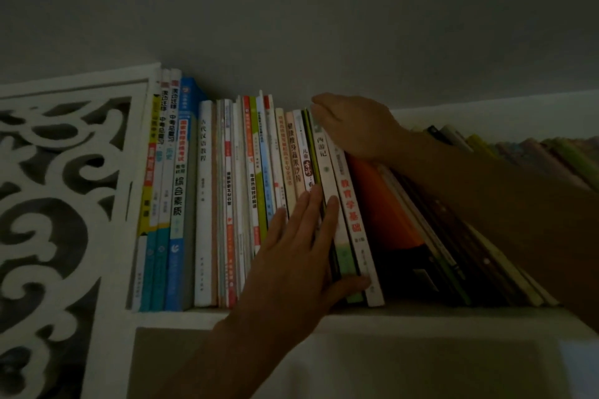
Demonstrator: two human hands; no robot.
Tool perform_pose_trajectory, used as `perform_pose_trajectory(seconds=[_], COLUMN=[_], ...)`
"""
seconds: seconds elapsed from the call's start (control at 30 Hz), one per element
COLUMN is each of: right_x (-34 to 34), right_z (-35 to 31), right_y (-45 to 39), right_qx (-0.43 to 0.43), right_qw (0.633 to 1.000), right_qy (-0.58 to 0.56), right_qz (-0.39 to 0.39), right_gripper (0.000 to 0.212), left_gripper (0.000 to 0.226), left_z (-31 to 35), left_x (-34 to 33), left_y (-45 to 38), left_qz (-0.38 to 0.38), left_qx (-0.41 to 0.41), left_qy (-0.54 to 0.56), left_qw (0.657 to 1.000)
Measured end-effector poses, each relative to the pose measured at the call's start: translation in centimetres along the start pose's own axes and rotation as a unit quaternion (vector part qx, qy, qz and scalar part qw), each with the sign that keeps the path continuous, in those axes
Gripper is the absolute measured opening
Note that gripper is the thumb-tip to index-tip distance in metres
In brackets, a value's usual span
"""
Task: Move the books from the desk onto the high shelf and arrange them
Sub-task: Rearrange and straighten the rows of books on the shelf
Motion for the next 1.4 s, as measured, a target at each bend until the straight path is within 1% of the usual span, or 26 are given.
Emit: perform_pose_trajectory(seconds=[0.03, 0.1, 0.2, 0.23, 0.3, 0.33, 0.37, 0.4, 0.47, 0.5, 0.53, 0.57, 0.67, 0.77, 0.87, 0.97, 1.03, 1.1, 1.17, 1.2, 1.27, 1.3, 1.33, 1.37, 1.4], right_x=[0.0, -0.6, -2.3, -2.4, -1.4, -0.7, -0.1, 0.2, 0.1, -0.2, -0.6, -0.8, -1.4, -2.1, -2.2, -1.5, -1.6, -1.8, -1.7, -1.5, -0.8, -0.4, 0.0, 0.2, 0.3], right_z=[-0.6, -1.8, -2.2, -2.2, -2.4, -2.6, -2.7, -2.9, -3.5, -3.9, -4.2, -4.3, -4.2, -4.5, -4.7, -4.6, -4.3, -4.4, -5.0, -5.2, -5.8, -6.1, -6.6, -7.1, -7.7], right_y=[-0.5, -1.2, -1.2, -1.1, -1.5, -1.7, -1.9, -2.2, -2.8, -2.9, -3.3, -3.7, -4.8, -5.0, -5.2, -6.0, -5.9, -5.3, -5.1, -5.2, -5.7, -5.8, -5.8, -5.4, -4.9], right_qx=[0.001, -0.002, -0.017, -0.017, -0.014, -0.019, -0.021, -0.019, -0.005, 0.008, 0.019, 0.023, 0.016, 0.021, 0.019, -0.001, -0.015, -0.021, -0.023, -0.023, -0.034, -0.041, -0.049, -0.051, -0.042], right_qw=[1.000, 1.000, 0.988, 0.985, 0.987, 0.989, 0.993, 0.997, 0.997, 0.990, 0.986, 0.988, 0.992, 0.993, 0.995, 0.999, 0.999, 0.994, 0.988, 0.984, 0.978, 0.978, 0.981, 0.984, 0.988], right_qy=[-0.017, 0.017, 0.120, 0.136, 0.141, 0.132, 0.107, 0.063, -0.076, -0.138, -0.158, -0.151, -0.122, -0.096, -0.059, -0.021, 0.041, 0.103, 0.149, 0.166, 0.175, 0.163, 0.140, 0.115, 0.097], right_qz=[-0.007, 0.011, 0.097, 0.104, 0.080, 0.062, 0.051, 0.041, -0.009, -0.033, -0.038, -0.026, 0.023, 0.068, 0.081, 0.026, -0.024, -0.039, -0.043, -0.059, -0.105, -0.122, -0.127, -0.123, -0.109], right_gripper=[0.038, 0.040, 0.045, 0.045, 0.046, 0.047, 0.046, 0.043, 0.037, 0.035, 0.032, 0.030, 0.034, 0.029, 0.025, 0.022, 0.030, 0.042, 0.044, 0.044, 0.045, 0.047, 0.049, 0.051, 0.053], left_gripper=[0.088, 0.085, 0.073, 0.069, 0.061, 0.061, 0.064, 0.069, 0.077, 0.079, 0.080, 0.079, 0.079, 0.075, 0.075, 0.077, 0.079, 0.080, 0.080, 0.079, 0.076, 0.073, 0.071, 0.068, 0.066], left_z=[-0.1, 0.0, 0.4, 0.1, -0.7, -1.4, -2.4, -3.4, -5.1, -5.6, -6.0, -6.2, -6.7, -6.9, -6.7, -6.5, -6.7, -6.9, -6.9, -6.8, -6.6, -6.8, -7.0, -7.1, -7.2], left_x=[-0.3, -0.2, 0.0, 0.0, 0.8, 1.5, 1.9, 2.4, 2.4, 2.2, 2.0, 1.7, 1.4, 1.1, 0.6, 0.4, 0.3, 0.2, 0.2, 0.6, 1.7, 2.3, 2.5, 2.9, 3.5], left_y=[0.1, 0.2, 0.7, 1.1, 1.8, 1.9, 2.0, 2.1, 2.2, 2.2, 2.2, 2.2, 2.0, 1.9, 1.8, 1.9, 1.9, 2.0, 2.1, 2.1, 2.2, 2.3, 2.6, 2.9, 3.0], left_qz=[0.004, 0.016, 0.015, 0.012, 0.018, 0.026, 0.044, 0.058, 0.062, 0.051, 0.019, 0.004, 0.017, 0.038, 0.047, 0.048, 0.050, 0.058, 0.043, 0.030, 0.005, 0.033, 0.026, 0.023, 0.044], left_qx=[-0.011, -0.015, -0.014, -0.027, -0.071, -0.080, -0.075, -0.053, -0.021, -0.018, -0.014, -0.012, -0.019, -0.027, -0.009, 0.005, 0.003, -0.008, -0.006, -0.004, -0.021, -0.043, -0.043, -0.044, -0.049], left_qy=[0.011, 0.028, 0.030, 0.042, 0.106, 0.129, 0.124, 0.111, 0.059, 0.031, 0.006, -0.014, -0.043, -0.051, -0.058, -0.053, -0.036, -0.006, 0.001, 0.007, 0.042, 0.063, 0.099, 0.107, 0.082], left_qw=[1.000, 0.999, 0.999, 0.999, 0.992, 0.988, 0.988, 0.991, 0.996, 0.998, 1.000, 1.000, 0.999, 0.998, 0.997, 0.997, 0.998, 0.998, 0.999, 1.000, 0.999, 0.997, 0.994, 0.993, 0.995])
Point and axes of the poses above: each hand's wrist, its own y-axis away from the middle knuckle, its own x-axis out of the back of the hand, z = x × y, the point moved 2 cm from there along -y, towards the middle knuckle, and after that the axes turned 10 degrees about y, right-handed, at the moved point
